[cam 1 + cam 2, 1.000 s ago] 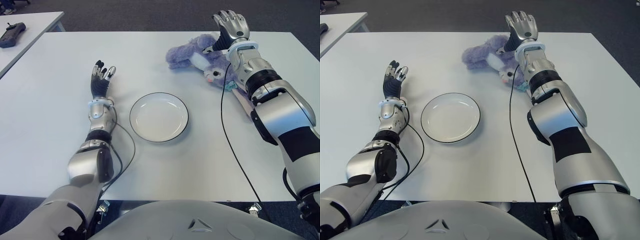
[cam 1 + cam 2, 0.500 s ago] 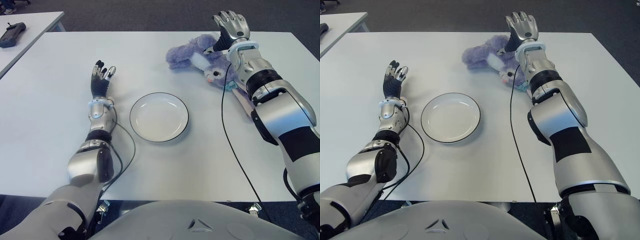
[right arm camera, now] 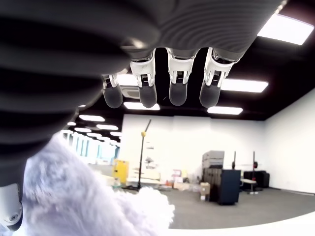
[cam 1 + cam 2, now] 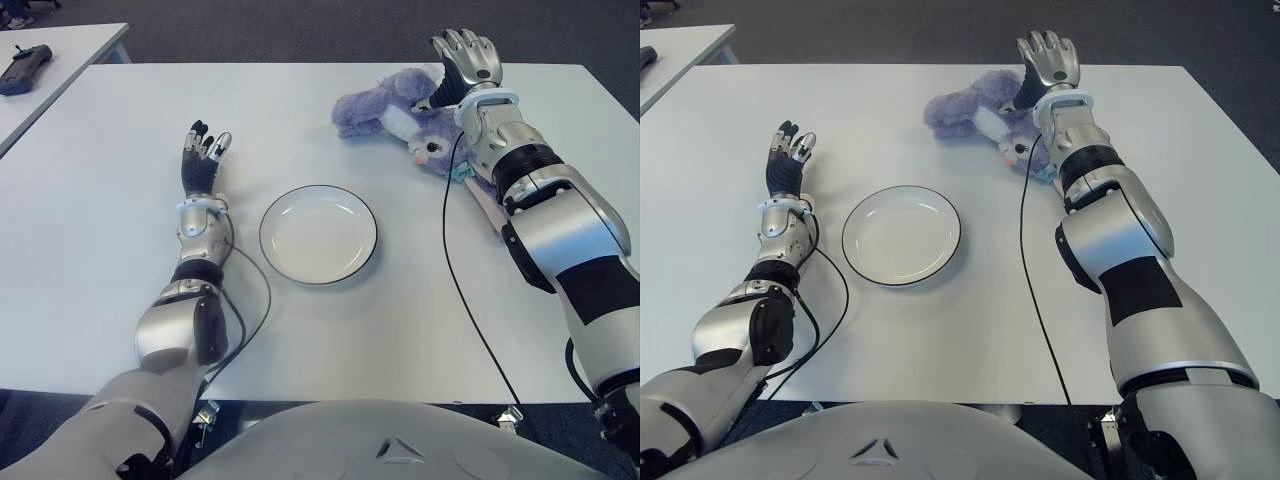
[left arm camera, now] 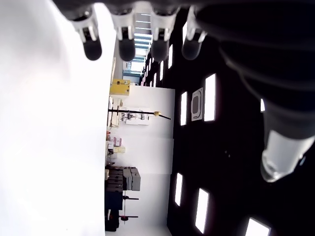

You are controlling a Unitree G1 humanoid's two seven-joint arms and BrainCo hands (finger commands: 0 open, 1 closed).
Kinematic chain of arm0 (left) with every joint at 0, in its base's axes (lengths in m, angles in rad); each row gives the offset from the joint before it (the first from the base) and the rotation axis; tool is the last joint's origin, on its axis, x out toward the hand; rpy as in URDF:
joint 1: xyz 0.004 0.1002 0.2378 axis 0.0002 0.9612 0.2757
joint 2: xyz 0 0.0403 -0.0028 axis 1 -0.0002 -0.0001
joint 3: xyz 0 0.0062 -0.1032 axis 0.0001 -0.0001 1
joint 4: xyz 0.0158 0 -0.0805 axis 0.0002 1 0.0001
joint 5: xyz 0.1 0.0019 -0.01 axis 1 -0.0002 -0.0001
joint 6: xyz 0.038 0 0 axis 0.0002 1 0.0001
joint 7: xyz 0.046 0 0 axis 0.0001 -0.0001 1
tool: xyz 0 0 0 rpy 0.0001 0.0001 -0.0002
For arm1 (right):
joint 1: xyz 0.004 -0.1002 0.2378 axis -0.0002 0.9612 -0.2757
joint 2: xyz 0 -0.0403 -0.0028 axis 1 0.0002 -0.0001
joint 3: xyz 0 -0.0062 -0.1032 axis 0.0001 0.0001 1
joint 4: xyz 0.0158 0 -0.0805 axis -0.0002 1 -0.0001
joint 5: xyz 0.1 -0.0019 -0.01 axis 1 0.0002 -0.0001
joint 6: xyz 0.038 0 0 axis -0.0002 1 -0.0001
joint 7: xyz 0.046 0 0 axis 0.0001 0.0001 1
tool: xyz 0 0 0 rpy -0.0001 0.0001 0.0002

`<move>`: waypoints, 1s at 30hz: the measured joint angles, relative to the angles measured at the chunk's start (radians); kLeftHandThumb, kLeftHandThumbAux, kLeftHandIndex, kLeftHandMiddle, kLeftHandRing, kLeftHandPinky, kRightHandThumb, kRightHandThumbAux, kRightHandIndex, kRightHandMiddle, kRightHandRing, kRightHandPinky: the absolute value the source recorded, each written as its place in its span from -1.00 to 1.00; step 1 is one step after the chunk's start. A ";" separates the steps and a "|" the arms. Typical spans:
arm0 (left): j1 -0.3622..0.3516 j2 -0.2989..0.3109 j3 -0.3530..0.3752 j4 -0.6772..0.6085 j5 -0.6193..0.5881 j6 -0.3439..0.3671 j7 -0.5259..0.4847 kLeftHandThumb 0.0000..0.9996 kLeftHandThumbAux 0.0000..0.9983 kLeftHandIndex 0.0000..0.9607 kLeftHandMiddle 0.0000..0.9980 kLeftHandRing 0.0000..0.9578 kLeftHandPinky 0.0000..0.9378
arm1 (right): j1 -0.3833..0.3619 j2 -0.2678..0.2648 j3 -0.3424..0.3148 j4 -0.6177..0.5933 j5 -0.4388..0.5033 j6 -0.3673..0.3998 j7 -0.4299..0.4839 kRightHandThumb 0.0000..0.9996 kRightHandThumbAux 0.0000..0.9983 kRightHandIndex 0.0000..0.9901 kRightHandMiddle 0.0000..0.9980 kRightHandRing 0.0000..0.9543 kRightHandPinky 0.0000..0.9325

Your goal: Put the doll into the plate.

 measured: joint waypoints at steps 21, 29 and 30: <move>-0.001 -0.001 0.024 0.000 -0.001 0.001 -0.020 -1.00 0.16 -0.98 -0.87 -0.91 -0.94 | 0.172 0.060 -0.176 -0.004 0.145 -0.024 -0.059 -0.75 0.29 -1.00 -1.00 -1.00 -0.96; -0.001 -0.001 0.024 0.000 -0.001 0.001 -0.022 -1.00 0.15 -0.98 -0.87 -0.91 -0.94 | 0.204 0.096 -0.230 -0.009 0.186 -0.030 -0.085 -0.77 0.28 -1.00 -1.00 -1.00 -0.91; -0.001 0.000 0.024 0.000 -0.001 0.001 -0.022 -1.00 0.15 -0.98 -0.87 -0.91 -0.94 | 0.207 0.101 -0.235 -0.009 0.190 -0.030 -0.089 -0.77 0.28 -1.00 -1.00 -1.00 -0.91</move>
